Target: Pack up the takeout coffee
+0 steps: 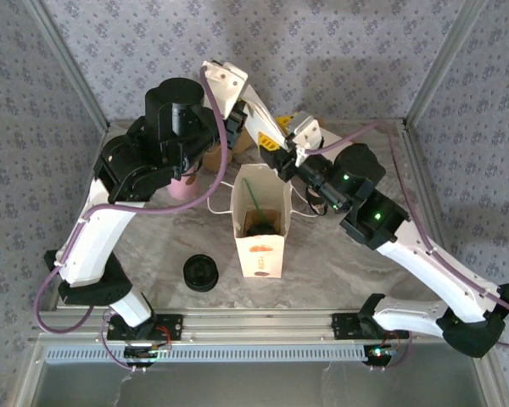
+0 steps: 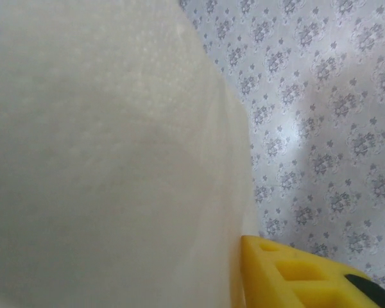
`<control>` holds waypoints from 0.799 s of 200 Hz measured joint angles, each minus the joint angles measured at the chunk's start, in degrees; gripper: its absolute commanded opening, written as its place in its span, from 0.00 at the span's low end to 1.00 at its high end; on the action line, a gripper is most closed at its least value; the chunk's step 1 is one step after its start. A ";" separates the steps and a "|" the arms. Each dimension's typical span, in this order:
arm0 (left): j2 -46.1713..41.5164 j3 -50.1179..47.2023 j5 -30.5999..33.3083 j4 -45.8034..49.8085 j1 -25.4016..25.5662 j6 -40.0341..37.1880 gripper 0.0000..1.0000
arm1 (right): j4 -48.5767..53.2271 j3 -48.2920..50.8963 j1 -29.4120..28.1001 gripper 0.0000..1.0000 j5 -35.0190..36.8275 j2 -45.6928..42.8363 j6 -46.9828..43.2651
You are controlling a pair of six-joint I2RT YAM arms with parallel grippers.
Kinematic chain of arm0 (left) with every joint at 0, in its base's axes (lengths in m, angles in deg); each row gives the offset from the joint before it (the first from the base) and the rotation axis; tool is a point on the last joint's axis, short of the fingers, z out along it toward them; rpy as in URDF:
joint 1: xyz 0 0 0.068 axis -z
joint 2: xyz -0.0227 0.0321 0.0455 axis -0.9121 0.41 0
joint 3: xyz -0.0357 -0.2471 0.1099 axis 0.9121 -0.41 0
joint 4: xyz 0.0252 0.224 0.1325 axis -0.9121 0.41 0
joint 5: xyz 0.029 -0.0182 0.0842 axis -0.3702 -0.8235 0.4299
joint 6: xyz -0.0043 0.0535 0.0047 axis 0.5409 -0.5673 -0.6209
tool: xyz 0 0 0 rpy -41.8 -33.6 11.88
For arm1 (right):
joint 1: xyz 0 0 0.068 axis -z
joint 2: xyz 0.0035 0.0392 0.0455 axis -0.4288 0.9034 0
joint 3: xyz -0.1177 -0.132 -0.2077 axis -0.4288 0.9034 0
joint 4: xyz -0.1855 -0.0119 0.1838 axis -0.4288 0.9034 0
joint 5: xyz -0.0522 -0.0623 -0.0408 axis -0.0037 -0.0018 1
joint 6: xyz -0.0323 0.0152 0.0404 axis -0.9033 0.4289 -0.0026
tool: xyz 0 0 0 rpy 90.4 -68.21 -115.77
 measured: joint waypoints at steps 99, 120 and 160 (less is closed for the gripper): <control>-0.11 0.20 -1.42 0.83 -0.09 0.66 0.08 | 0.94 0.87 0.66 0.00 0.33 -2.12 -1.16; -1.14 -1.07 -2.91 1.86 -0.13 0.59 0.14 | 3.45 -0.92 2.51 0.00 -0.09 -1.90 -0.68; -6.40 -6.97 -4.68 2.05 -0.11 -0.22 0.29 | 10.19 -7.80 5.92 0.00 -1.92 -1.03 -0.07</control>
